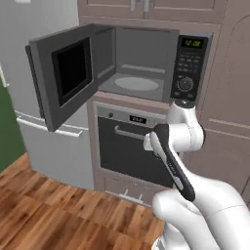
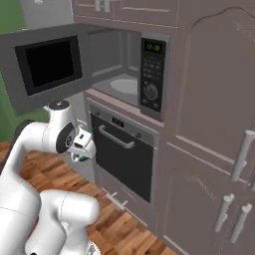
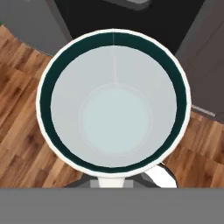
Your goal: Pick the mug from the counter and place it inside the microwave. Then close the microwave.
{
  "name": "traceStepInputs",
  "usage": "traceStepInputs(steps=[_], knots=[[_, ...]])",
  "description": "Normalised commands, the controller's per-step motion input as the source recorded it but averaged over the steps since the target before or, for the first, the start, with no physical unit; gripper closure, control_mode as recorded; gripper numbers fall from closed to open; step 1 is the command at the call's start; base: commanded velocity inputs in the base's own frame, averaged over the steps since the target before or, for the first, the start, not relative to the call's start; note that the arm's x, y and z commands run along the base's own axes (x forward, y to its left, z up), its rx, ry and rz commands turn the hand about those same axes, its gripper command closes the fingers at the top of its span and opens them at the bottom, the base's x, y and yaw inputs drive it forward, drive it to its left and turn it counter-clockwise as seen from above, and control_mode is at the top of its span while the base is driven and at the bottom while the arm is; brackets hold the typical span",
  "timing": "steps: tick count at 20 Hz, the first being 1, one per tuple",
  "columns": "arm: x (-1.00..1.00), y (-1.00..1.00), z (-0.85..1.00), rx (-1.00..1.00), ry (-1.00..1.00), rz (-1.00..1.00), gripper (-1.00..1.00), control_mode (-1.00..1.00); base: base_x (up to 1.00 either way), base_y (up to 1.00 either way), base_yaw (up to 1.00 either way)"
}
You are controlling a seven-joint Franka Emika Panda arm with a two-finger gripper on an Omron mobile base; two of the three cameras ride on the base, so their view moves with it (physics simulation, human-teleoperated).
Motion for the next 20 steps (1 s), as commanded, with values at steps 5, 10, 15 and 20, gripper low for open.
traceStepInputs(steps=[5,10,15,20], knots=[[0.0,0.0,0.0,0.0,0.0,0.0,1.0,1.0,0.55,0.06,-0.51],[0.0,0.0,0.0,0.0,0.0,0.0,1.0,1.0,0.42,0.43,-0.06],[0.0,0.0,0.0,0.0,0.0,0.0,1.0,1.0,0.33,0.33,-0.03],[0.0,0.0,0.0,0.0,0.0,0.0,1.0,1.0,0.25,0.03,-0.27]])
